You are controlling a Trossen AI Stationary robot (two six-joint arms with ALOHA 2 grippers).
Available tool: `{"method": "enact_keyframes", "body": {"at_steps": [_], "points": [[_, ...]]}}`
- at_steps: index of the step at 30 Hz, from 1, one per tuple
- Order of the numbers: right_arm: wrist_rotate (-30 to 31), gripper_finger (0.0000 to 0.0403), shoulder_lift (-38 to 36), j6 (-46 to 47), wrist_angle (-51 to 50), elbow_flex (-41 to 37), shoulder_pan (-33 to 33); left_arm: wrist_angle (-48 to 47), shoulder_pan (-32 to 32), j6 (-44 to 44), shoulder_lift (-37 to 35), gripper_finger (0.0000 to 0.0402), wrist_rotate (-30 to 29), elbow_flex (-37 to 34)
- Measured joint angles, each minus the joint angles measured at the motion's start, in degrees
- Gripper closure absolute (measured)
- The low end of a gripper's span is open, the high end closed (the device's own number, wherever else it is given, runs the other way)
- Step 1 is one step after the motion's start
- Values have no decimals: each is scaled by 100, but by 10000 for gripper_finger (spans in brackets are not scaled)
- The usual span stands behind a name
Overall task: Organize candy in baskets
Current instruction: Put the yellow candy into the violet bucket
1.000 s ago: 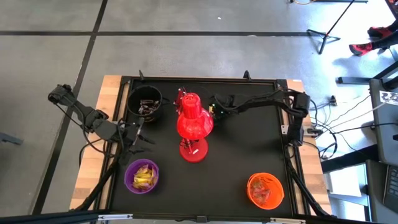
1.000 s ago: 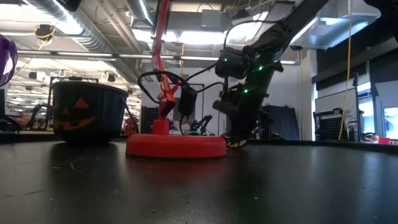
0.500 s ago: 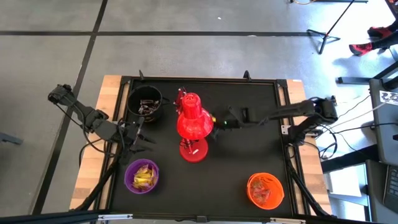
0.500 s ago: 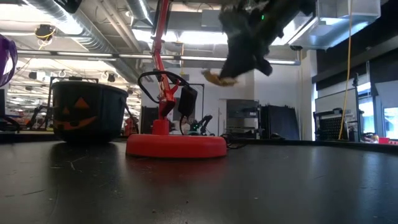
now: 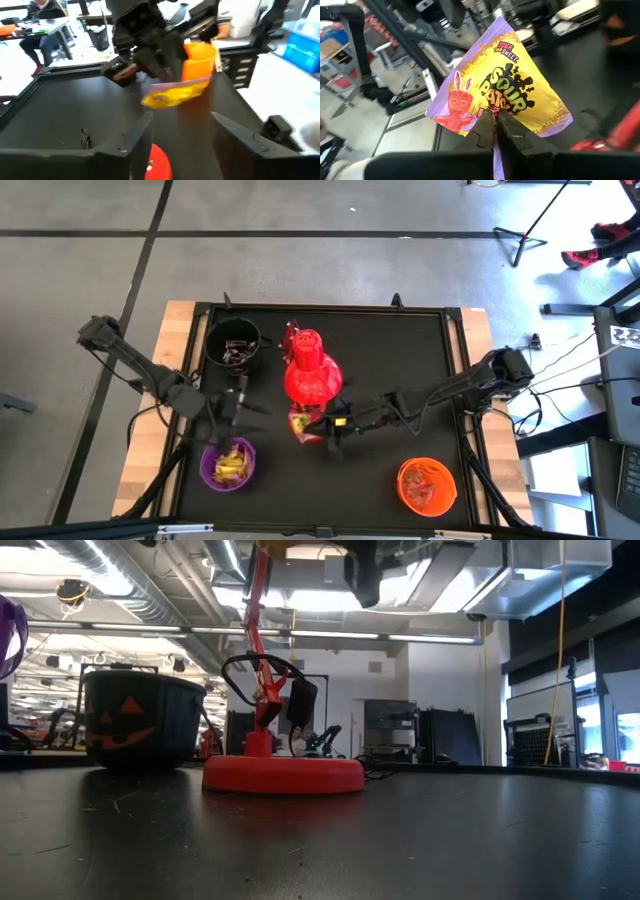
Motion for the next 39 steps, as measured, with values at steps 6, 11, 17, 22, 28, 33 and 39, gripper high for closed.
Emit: {"method": "enact_keyframes", "body": {"at_steps": [6,11,17,22,28,33,39], "points": [[-174,400,356,253,589,7,20,543,302,173,760,171,30,0],[-274,401,583,395,813,4,20,990,502,295,1224,147,330,0],[-322,400,768,406,1148,4,20,1348,630,470,1616,143,1239,0],[-169,401,767,372,1149,4,16,1307,639,501,1688,146,1284,0],[-169,395,767,277,1143,4,-21,1309,639,591,1688,193,1100,0],[126,392,767,254,1118,4,-12,1302,641,606,1688,250,1074,0],[185,354,767,213,1119,4,-21,1230,639,604,1686,325,1114,0]]}}
